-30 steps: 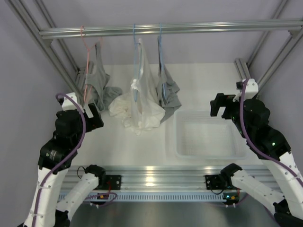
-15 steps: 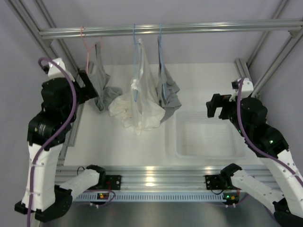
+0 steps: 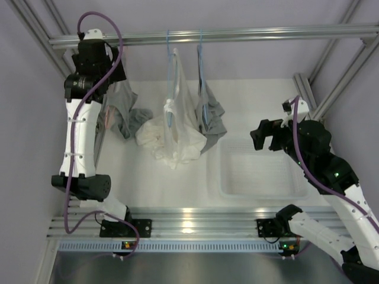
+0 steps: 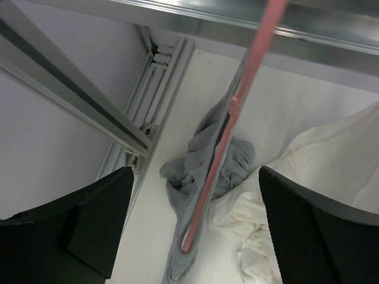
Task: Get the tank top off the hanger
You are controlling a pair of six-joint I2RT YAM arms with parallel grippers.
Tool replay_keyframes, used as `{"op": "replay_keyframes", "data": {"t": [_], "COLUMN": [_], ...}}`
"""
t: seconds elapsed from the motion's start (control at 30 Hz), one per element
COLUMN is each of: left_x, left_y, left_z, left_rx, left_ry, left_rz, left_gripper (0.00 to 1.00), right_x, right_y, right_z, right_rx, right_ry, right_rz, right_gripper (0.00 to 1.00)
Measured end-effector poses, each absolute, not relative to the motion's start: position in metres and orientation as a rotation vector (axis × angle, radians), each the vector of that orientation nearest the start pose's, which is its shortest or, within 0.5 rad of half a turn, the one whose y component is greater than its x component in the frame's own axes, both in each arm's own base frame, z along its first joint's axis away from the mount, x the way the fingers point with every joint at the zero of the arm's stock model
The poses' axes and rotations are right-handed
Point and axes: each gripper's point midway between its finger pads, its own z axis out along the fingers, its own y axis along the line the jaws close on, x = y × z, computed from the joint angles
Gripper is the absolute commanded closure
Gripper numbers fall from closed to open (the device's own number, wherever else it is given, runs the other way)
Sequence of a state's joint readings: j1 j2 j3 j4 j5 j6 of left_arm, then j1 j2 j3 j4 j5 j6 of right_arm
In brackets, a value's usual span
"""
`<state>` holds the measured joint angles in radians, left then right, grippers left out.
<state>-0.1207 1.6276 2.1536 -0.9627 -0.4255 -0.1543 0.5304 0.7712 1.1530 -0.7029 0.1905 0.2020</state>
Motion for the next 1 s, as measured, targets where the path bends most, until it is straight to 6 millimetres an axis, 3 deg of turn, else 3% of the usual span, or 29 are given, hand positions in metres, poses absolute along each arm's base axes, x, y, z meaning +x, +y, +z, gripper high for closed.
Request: {"op": "replay_keyframes", "data": {"t": [0.2, 0.33, 0.47, 0.57, 0.63, 0.73, 1.0], "left_x": [0.422, 0.413, 0.415, 0.416, 0.418, 0.419, 0.414], "left_y": [0.040, 0.047, 0.039, 0.036, 0.034, 0.032, 0.035], "left_z": [0.407, 0.376, 0.360, 0.360, 0.361, 0.364, 0.374], "left_rx": [-0.320, -0.319, -0.285, -0.266, -0.257, -0.254, -0.265], "left_ry": [1.971, 2.046, 2.090, 2.088, 2.083, 2.073, 2.043], "left_rz": [0.176, 0.147, 0.102, 0.082, 0.069, 0.053, 0.069], "left_gripper": [0.46, 0.65, 0.69, 0.84, 0.87, 1.00, 1.00], "right_x": [0.236, 0.238, 0.241, 0.242, 0.242, 0.241, 0.241], "right_y": [0.116, 0.120, 0.125, 0.127, 0.128, 0.129, 0.130], "right_z": [0.324, 0.320, 0.313, 0.311, 0.311, 0.311, 0.311], "right_rx": [-0.210, -0.220, -0.235, -0.243, -0.246, -0.250, -0.255], "right_ry": [1.906, 1.923, 1.948, 1.957, 1.958, 1.958, 1.958], "right_rz": [0.349, 0.353, 0.357, 0.363, 0.367, 0.373, 0.380], "right_gripper": [0.01, 0.01, 0.01, 0.01, 0.00, 0.01, 0.01]}}
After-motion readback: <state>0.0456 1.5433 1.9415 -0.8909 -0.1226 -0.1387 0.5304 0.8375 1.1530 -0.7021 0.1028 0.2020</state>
